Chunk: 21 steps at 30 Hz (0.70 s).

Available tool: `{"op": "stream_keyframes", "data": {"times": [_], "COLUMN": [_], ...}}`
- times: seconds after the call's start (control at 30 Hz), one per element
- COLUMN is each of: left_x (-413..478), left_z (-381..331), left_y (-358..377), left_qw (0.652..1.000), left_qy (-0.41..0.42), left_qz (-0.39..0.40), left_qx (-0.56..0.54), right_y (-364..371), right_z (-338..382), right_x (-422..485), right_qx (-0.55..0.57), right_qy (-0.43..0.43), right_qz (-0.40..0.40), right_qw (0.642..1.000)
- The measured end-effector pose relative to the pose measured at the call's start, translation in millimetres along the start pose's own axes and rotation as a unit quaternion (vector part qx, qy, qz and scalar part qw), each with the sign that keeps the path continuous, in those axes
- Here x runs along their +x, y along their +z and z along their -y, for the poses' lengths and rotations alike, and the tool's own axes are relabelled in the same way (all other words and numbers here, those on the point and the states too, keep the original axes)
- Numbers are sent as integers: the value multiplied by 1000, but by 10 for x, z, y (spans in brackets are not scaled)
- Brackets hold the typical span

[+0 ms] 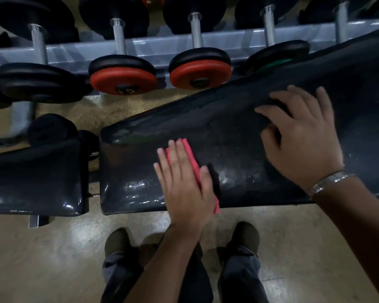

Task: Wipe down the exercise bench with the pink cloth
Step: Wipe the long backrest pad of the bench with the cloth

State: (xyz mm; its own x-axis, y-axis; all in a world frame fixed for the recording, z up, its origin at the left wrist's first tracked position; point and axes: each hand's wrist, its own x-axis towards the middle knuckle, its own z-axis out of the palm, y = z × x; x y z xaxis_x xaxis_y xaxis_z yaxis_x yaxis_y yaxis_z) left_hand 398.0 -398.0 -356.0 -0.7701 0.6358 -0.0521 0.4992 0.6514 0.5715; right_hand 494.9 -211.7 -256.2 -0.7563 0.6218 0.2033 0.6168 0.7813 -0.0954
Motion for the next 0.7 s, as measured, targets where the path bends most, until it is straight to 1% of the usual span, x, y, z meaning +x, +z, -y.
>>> {"op": "stream_keyframes", "data": {"times": [0.1,0.13,0.17,0.2,0.3,0.33,0.37,0.4,0.47,0.53,0.57,0.6,0.63,0.7], "left_x": [271,334,358,328,69,0,-34,-25,110,287,345,359,328,176], "left_z": [-229,-375,-503,-590,-505,-382,-259,-175,-190,-398,-515,-598,-631,-540], "left_y": [9,18,30,49,54,40,27,24,13,41,52,64,73,47], "left_qw": [987,981,981,986,999,999,998,999,999,990,986,986,989,998], "left_qy": [-154,-184,-184,-155,5,49,66,51,-41,-138,-161,-160,-137,-53], "left_qz": [-11,-11,-14,-18,-11,-4,1,2,-4,-6,-6,-8,-8,5], "left_qx": [-47,-56,-60,-61,-37,-19,-4,1,-18,-38,-43,-45,-45,-35], "right_y": [16,18,19,24,29,30,33,38,40,41,42,43,41,37], "right_z": [17,26,33,37,33,33,33,29,23,34,42,47,46,39], "right_x": [-24,-20,-16,-16,-16,-15,-17,-18,-18,-10,-9,-12,-13,-14], "right_qx": [-13,-15,-18,-23,-25,-25,-26,-29,-36,-36,-37,-39,-41,-38], "right_qy": [-1,2,6,7,8,8,7,6,7,9,11,11,11,10], "right_qz": [6,5,4,4,10,12,13,13,12,12,12,12,13,17], "right_qw": [1000,1000,1000,1000,1000,1000,1000,999,999,999,999,999,999,999]}}
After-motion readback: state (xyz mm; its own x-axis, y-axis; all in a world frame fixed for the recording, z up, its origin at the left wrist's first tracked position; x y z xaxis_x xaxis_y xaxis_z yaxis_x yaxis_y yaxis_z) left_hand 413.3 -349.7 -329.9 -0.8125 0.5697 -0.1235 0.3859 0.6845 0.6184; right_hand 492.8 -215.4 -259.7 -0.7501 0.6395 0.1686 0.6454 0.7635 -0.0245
